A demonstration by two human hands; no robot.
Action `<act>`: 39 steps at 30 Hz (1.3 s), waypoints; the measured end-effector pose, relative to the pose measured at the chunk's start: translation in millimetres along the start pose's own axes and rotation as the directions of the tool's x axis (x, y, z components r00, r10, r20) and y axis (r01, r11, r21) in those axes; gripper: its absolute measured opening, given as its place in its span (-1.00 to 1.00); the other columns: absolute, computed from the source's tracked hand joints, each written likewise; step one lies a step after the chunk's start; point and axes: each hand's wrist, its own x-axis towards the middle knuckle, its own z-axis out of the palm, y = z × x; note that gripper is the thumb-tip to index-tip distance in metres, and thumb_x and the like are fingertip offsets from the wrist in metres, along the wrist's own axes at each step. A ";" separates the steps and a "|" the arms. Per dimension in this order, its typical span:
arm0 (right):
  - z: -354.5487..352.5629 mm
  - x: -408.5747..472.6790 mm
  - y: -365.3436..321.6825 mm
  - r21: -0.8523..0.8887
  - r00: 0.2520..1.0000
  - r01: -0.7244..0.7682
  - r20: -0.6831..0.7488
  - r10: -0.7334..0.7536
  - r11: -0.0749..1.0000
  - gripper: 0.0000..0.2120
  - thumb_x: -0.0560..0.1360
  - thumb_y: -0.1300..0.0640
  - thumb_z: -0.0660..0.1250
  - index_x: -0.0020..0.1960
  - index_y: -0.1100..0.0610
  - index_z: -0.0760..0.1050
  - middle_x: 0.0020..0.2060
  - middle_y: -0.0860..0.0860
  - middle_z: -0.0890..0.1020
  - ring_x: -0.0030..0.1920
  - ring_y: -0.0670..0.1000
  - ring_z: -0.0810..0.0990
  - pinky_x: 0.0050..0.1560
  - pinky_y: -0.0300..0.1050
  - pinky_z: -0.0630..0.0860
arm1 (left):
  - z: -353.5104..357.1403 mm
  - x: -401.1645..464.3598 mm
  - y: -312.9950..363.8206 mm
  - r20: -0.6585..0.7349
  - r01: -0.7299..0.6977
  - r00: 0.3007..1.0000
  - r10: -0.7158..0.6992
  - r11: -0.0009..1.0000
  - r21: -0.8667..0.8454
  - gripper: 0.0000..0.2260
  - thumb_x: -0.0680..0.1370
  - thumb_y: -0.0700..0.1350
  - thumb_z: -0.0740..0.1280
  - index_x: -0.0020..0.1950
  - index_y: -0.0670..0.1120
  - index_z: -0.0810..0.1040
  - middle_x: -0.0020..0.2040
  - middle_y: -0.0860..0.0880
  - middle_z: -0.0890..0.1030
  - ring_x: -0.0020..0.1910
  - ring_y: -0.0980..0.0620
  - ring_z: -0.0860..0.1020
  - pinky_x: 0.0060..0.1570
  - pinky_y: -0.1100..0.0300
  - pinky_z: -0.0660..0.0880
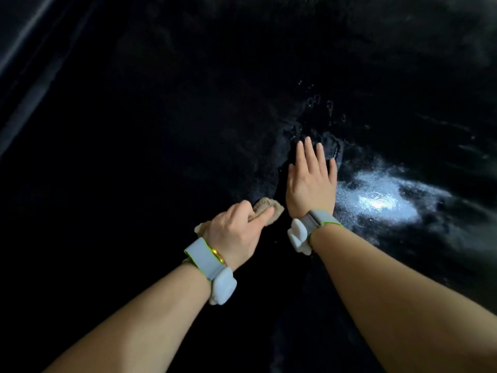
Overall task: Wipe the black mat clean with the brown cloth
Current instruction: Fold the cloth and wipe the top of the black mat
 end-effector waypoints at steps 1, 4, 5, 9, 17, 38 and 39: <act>-2.0 -5.5 3.4 0.026 1.000 -0.002 -0.019 0.002 1.000 -0.51 0.67 0.01 -0.07 0.57 0.08 0.00 0.55 -0.03 0.03 0.55 0.02 -0.07 0.51 0.06 -0.13 | -0.9 0.7 -0.6 0.004 0.007 1.000 -0.007 1.000 -0.016 -0.69 0.53 -0.17 0.19 0.18 -0.08 0.63 -0.31 -0.10 0.44 -0.42 -0.10 0.44 -0.60 0.13 0.40; -2.6 -33.2 24.9 0.034 0.996 -0.056 -0.072 0.058 0.998 -0.52 0.65 0.05 -0.02 0.55 0.08 0.08 0.54 -0.03 0.09 0.55 0.05 -0.01 0.49 0.09 -0.08 | -0.7 0.5 0.0 -0.023 0.014 1.000 -0.015 1.000 -0.007 -0.71 0.50 -0.20 0.23 0.16 -0.08 0.63 -0.31 -0.10 0.44 -0.42 -0.08 0.44 -0.61 0.16 0.40; -1.1 -42.2 32.8 0.018 0.996 -0.072 -0.052 0.073 0.997 -0.52 0.65 0.04 -0.03 0.55 0.07 0.08 0.54 -0.04 0.09 0.55 0.06 -0.01 0.49 0.11 -0.06 | -1.4 0.5 1.2 -0.024 0.008 1.000 -0.008 1.000 0.001 -0.70 0.50 -0.20 0.24 0.16 -0.08 0.64 -0.31 -0.10 0.44 -0.43 -0.07 0.44 -0.61 0.17 0.40; 2.9 -50.3 43.4 -0.025 0.997 -0.071 -0.011 0.071 0.997 -0.52 0.66 0.04 -0.06 0.56 0.03 0.02 0.55 -0.06 0.04 0.55 0.04 -0.06 0.52 0.10 -0.10 | -3.0 12.1 -7.6 -0.011 0.010 1.000 -0.009 0.996 0.091 -0.67 0.48 -0.17 0.19 0.19 -0.04 0.60 -0.29 -0.10 0.43 -0.41 -0.10 0.44 -0.57 0.22 0.27; 4.1 -50.2 42.0 -0.031 0.997 -0.074 -0.023 0.073 0.997 -0.51 0.64 0.04 -0.08 0.56 0.04 0.02 0.55 -0.06 0.05 0.55 0.04 -0.06 0.52 0.11 -0.09 | 8.6 74.9 -0.8 -0.141 0.498 0.862 -0.487 0.866 0.051 -0.75 0.53 -0.13 0.21 0.16 -0.05 0.56 -0.24 -0.05 0.41 -0.35 -0.14 0.44 -0.48 0.09 0.41; 2.2 -51.8 40.9 -0.046 0.997 -0.080 -0.019 0.079 0.996 -0.51 0.64 0.08 -0.02 0.56 0.03 0.03 0.55 -0.07 0.06 0.55 0.02 -0.06 0.52 0.10 -0.10 | 9.4 -3.5 28.6 0.057 -0.104 0.994 0.098 0.987 0.122 -0.72 0.56 -0.19 0.15 0.21 0.00 0.52 -0.23 -0.07 0.51 -0.33 -0.10 0.45 -0.57 0.07 0.41; 2.6 -52.1 40.9 -0.041 0.996 -0.084 -0.019 0.083 0.996 -0.51 0.64 0.09 -0.02 0.56 0.02 0.03 0.55 -0.07 0.05 0.55 0.01 -0.07 0.52 0.10 -0.10 | 3.7 -1.2 17.3 0.057 -0.093 0.995 0.084 0.979 0.182 -0.72 0.55 -0.18 0.15 0.22 0.02 0.47 -0.22 -0.06 0.51 -0.32 -0.10 0.45 -0.57 0.08 0.40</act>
